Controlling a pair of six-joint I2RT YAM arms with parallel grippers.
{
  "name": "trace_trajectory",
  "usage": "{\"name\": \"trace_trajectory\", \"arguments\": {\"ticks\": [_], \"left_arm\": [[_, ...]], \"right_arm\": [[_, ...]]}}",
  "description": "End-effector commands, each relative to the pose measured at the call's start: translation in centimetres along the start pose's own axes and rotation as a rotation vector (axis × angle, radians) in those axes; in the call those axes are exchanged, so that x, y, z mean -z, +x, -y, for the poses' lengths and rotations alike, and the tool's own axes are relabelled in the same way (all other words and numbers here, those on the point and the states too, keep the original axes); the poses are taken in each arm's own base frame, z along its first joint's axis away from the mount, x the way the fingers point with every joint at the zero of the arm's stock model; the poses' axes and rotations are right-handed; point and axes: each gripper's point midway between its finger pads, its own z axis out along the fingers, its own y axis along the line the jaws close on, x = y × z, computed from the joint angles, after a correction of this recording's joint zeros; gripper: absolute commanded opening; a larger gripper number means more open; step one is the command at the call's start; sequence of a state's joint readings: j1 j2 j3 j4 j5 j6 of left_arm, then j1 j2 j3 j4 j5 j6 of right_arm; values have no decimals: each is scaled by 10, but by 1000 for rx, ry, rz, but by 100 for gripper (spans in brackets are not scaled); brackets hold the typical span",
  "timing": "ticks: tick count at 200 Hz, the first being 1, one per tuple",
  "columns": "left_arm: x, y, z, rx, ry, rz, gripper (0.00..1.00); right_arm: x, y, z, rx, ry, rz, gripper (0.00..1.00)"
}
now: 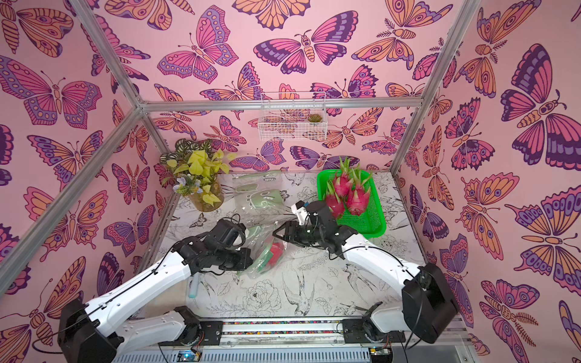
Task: Open the zip-top bag and take out the dragon fruit
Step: Pick up the dragon fruit from the zipper food storage bag.
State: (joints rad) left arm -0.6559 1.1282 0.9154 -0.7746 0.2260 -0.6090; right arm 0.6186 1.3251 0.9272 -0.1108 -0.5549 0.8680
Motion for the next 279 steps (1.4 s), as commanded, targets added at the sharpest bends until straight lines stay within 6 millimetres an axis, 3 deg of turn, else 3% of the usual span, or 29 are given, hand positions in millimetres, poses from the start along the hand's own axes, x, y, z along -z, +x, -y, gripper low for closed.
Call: {"name": "trace_trajectory", "arguments": {"ticks": [1, 24, 53, 86, 141, 173, 197, 234, 279], "left_arm": [[17, -9, 19, 2, 109, 12, 0], [18, -14, 24, 34, 151, -1, 0], [19, -20, 35, 60, 221, -3, 0], [18, -26, 45, 86, 270, -11, 0], [9, -29, 54, 100, 327, -34, 0], [2, -28, 52, 113, 333, -37, 0], [-7, -26, 47, 141, 348, -41, 0], [-17, -23, 39, 183, 365, -44, 0], [-21, -20, 23, 206, 324, -36, 4]], "right_arm": [[21, 7, 33, -12, 107, -1, 69], [25, 14, 66, -69, 150, 9, 76], [13, 27, 92, -110, 153, -19, 86], [-8, 24, 100, -131, 81, -11, 91], [-30, 9, 104, -172, 11, 30, 89], [-41, 0, 107, -197, -23, 60, 76], [-53, -3, 115, -240, -46, 62, 70], [-64, -12, 111, -268, -120, 78, 63], [-67, -19, 105, -255, -144, 80, 15]]}}
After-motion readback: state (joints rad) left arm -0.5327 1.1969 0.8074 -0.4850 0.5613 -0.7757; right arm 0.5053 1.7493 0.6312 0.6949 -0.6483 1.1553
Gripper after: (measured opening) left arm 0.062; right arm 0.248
